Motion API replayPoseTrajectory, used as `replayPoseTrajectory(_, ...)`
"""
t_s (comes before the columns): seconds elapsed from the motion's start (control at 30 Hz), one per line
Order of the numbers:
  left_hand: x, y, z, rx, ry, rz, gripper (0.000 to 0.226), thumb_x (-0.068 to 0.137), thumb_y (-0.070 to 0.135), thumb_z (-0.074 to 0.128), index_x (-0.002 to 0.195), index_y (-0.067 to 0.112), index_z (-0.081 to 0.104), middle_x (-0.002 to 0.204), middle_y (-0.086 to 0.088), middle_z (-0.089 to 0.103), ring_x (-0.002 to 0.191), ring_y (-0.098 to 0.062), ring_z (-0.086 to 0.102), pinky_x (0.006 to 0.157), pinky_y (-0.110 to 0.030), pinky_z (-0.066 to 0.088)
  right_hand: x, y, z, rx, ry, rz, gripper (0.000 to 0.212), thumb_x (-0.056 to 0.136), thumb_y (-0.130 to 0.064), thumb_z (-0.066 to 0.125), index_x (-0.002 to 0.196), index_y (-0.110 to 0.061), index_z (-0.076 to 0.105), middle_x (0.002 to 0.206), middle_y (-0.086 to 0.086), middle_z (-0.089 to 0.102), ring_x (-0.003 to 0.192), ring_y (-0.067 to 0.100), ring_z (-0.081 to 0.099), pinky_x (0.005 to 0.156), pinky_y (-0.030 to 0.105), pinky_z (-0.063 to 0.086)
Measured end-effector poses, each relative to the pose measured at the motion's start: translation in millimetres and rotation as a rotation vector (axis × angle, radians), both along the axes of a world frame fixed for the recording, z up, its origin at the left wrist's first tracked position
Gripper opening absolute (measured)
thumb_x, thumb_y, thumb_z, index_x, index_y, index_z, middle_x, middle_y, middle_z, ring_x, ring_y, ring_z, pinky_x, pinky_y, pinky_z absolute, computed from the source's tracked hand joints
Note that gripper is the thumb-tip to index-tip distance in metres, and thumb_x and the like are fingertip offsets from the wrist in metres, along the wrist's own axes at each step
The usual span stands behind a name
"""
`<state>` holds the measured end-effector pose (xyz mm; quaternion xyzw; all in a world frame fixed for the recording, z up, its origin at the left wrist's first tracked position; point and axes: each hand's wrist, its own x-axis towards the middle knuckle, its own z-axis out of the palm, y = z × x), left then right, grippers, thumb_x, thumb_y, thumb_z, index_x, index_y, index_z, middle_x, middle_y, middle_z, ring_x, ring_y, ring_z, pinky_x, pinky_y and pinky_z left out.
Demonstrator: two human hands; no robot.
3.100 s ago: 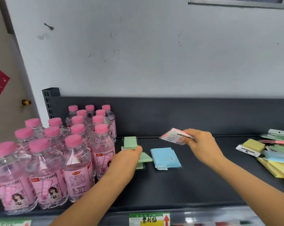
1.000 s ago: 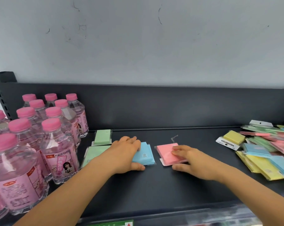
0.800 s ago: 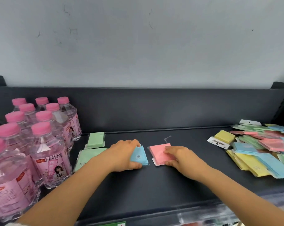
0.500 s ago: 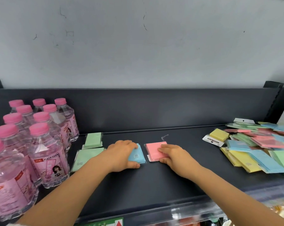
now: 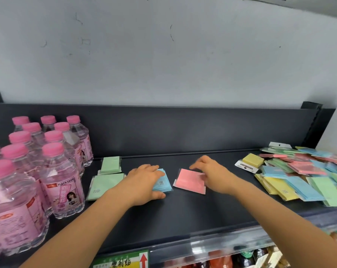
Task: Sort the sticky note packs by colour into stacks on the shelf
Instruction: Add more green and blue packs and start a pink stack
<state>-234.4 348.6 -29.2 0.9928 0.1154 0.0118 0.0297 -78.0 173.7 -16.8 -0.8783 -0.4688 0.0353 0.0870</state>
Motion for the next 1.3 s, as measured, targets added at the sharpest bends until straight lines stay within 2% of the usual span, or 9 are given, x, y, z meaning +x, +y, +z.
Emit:
replayPoseTrajectory(0.1,-4.0,0.8,-1.1,-0.016,0.002,0.005,0.067,0.086,0.053,0.055,0.143,0.030,0.030,0.156,0.003,0.018,0.142,-0.020,0.015,0.113,-0.039,0.022,3.3,5.9,5.5,-0.230,0.071,0.157,0.073,0.088,0.006,0.039,0.146,-0.035,0.021,0.156,-0.011,0.009,0.145,0.017,0.008,0.116,0.042,0.016)
replayPoseTrajectory(0.17,-6.3,0.4,-2.7,-0.032,0.011,0.004,0.063,0.086,0.052,0.055,0.142,0.031,0.032,0.153,0.005,0.025,0.140,-0.019,0.021,0.110,-0.038,0.027,2.8,12.3,1.3,-0.326,0.074,0.232,0.075,0.089,0.005,0.039,0.147,-0.035,0.015,0.157,-0.012,0.004,0.144,0.019,0.008,0.115,0.037,0.011)
replayPoseTrajectory(0.37,-8.2,1.1,0.3,-0.032,0.021,-0.009,0.057,0.088,0.049,0.053,0.140,0.031,0.035,0.146,0.010,0.035,0.134,-0.017,0.030,0.105,-0.038,0.035,11.5,19.8,11.2,-0.405,0.081,0.086,0.080,0.076,-0.009,0.058,0.141,-0.042,0.026,0.143,0.000,0.024,0.122,0.030,0.040,0.098,0.041,0.042)
replayPoseTrajectory(0.43,-6.8,0.4,1.3,-0.007,0.015,-0.020,0.056,0.088,0.049,0.053,0.139,0.030,0.037,0.144,0.009,0.038,0.132,-0.018,0.032,0.103,-0.039,0.036,16.8,16.1,10.1,-0.331,0.157,0.025,0.079,0.073,-0.019,0.066,0.142,-0.037,0.030,0.135,0.002,0.027,0.105,0.025,0.054,0.086,0.032,0.051)
replayPoseTrajectory(0.6,5.7,-7.3,3.5,0.010,-0.060,-0.107,0.055,0.090,0.047,0.052,0.140,0.029,0.036,0.149,0.007,0.034,0.136,-0.017,0.028,0.107,-0.038,0.032,25.1,3.1,0.0,-0.035,0.203,-0.007,0.072,0.067,-0.041,0.078,0.131,-0.022,0.051,0.127,0.002,0.046,0.084,0.007,0.054,0.082,0.024,0.045)
replayPoseTrajectory(0.8,32.2,-25.6,-1.1,0.070,-0.116,-0.230,0.041,0.092,0.038,0.049,0.132,0.028,0.048,0.136,0.010,0.049,0.127,-0.016,0.040,0.105,-0.037,0.034,26.5,3.8,-21.6,0.040,0.105,-0.217,0.066,0.078,-0.060,0.060,0.130,-0.020,0.051,0.113,0.004,0.056,0.099,0.021,0.057,0.080,0.031,0.043)
replayPoseTrajectory(0.97,46.7,-41.2,-8.3,0.136,-0.085,-0.262,0.027,0.093,0.039,0.046,0.114,0.025,0.057,0.113,0.004,0.059,0.112,-0.019,0.048,0.094,-0.035,0.034,27.9,-5.6,-23.9,0.092,0.143,-0.218,0.044,0.082,-0.054,0.058,0.112,-0.022,0.063,0.075,-0.006,0.058,0.064,0.013,0.057,0.067,0.029,0.045)
replayPoseTrajectory(1.13,53.2,-45.7,-7.8,0.114,-0.044,-0.198,0.053,0.086,0.062,0.045,0.112,0.018,0.057,0.105,-0.002,0.060,0.101,-0.022,0.052,0.088,-0.034,0.035,28.5,-9.9,-24.2,0.144,0.184,-0.227,0.032,0.082,-0.045,0.063,0.099,-0.018,0.069,0.088,0.003,0.069,0.083,0.020,0.062,0.074,0.033,0.049)
replayPoseTrajectory(1.3,57.6,-46.1,-10.1,0.103,-0.010,-0.140,0.040,0.090,0.050,0.047,0.110,0.016,0.051,0.108,-0.011,0.057,0.099,-0.029,0.052,0.083,-0.034,0.039,25.8,-11.4,-27.8,0.179,0.215,-0.253,0.031,0.079,-0.043,0.068,0.095,-0.016,0.067,0.088,0.003,0.069,0.079,0.020,0.066,0.071,0.031,0.051)
